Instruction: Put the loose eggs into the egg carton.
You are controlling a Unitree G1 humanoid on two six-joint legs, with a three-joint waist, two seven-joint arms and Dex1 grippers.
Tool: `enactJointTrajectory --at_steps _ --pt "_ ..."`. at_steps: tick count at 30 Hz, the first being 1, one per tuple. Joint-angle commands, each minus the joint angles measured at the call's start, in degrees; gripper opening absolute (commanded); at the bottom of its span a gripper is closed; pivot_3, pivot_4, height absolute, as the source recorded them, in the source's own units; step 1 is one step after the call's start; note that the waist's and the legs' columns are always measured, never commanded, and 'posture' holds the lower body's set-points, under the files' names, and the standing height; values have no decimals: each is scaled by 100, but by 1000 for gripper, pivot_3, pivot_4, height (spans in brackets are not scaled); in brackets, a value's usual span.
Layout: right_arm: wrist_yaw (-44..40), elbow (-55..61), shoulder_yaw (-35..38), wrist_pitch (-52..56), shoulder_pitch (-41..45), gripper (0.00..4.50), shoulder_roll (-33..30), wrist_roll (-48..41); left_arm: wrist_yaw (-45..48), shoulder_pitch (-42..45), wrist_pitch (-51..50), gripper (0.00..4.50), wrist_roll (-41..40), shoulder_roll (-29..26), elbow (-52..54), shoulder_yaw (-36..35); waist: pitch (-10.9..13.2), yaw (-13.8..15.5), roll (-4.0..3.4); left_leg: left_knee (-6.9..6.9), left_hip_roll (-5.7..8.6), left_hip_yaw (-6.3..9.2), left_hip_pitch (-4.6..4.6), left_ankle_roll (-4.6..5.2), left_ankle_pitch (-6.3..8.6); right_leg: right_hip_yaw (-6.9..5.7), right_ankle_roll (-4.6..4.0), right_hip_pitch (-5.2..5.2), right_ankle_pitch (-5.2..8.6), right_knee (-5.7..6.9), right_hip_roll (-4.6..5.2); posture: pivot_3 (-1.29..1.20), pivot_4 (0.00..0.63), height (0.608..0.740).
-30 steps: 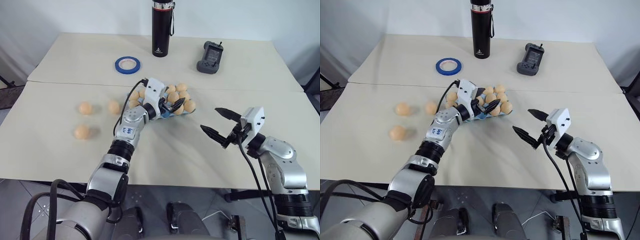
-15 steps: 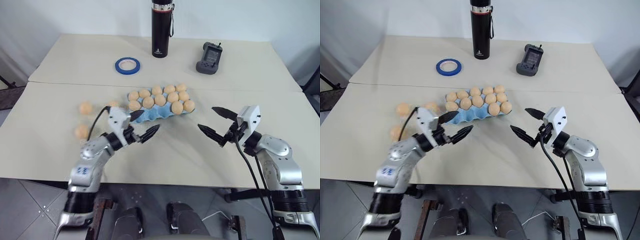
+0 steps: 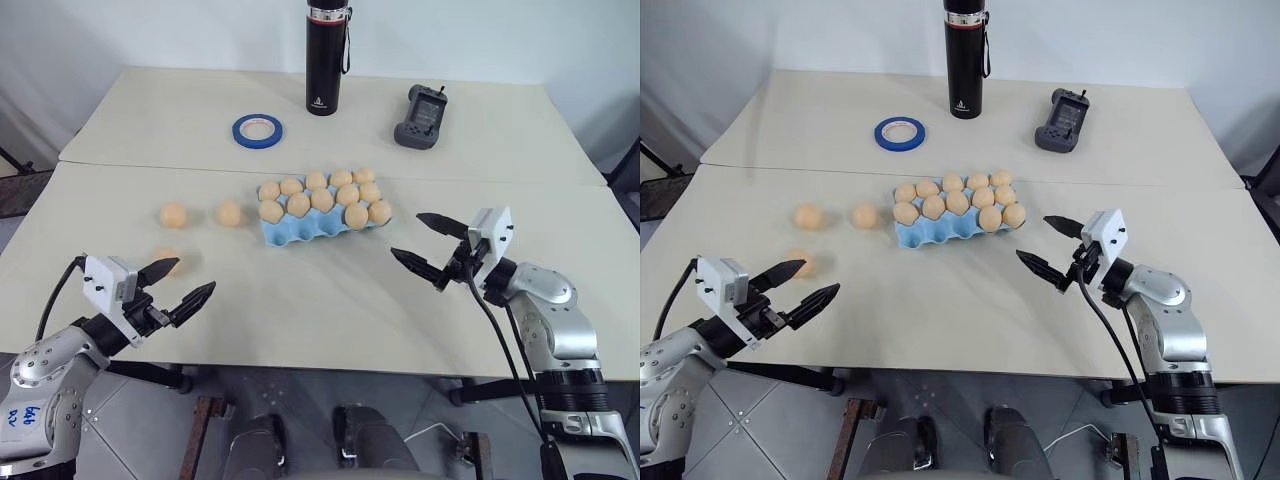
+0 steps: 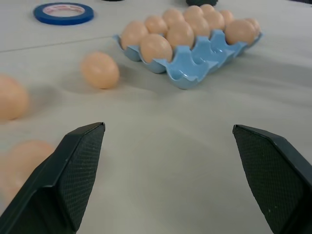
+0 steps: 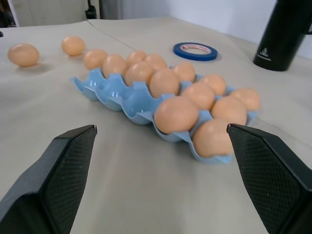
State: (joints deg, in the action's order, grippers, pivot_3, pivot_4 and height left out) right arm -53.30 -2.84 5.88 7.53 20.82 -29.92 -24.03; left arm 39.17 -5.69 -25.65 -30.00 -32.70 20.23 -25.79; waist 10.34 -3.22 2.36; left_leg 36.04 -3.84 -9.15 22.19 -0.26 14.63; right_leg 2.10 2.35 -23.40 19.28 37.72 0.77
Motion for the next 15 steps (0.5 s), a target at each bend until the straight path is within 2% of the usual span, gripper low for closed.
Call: enactJointTrajectory --at_steps 1,5,9,12,15 --pt "-60 -52 15 -85 152 4500 -4 -9 -297 296 250 4474 113 9 103 -6 0 -4 0 -1 0 0 0 0 1 0 0 0 0 -1 0 0 150 740" --pt "-94 -150 -11 -121 226 4500 6 19 -1055 986 152 4474 480 192 -115 297 0 7 0 -2 0 5 1 0 0 -5 -1 0 0 0 -2 0 150 740" --pt "-91 -236 -46 -122 332 4500 21 50 -2000 2116 -692 4474 682 433 -602 674 0 6 0 2 0 2 3 28 -16 -3 4 0 -2 1 -7 0 150 740" --pt "-97 -278 -53 -124 386 4500 21 73 -2223 2655 -1097 4474 874 424 -994 995 0 -14 0 2 0 0 3 17 -25 -1 7 -1 -4 4 -11 0 150 740" --pt "-101 -283 -45 -126 396 4500 10 86 -2259 3108 -1040 4474 1064 414 -1541 1193 0 -18 0 -1 -4 -5 4 -1 -31 2 8 -7 -3 4 -18 0 150 740"
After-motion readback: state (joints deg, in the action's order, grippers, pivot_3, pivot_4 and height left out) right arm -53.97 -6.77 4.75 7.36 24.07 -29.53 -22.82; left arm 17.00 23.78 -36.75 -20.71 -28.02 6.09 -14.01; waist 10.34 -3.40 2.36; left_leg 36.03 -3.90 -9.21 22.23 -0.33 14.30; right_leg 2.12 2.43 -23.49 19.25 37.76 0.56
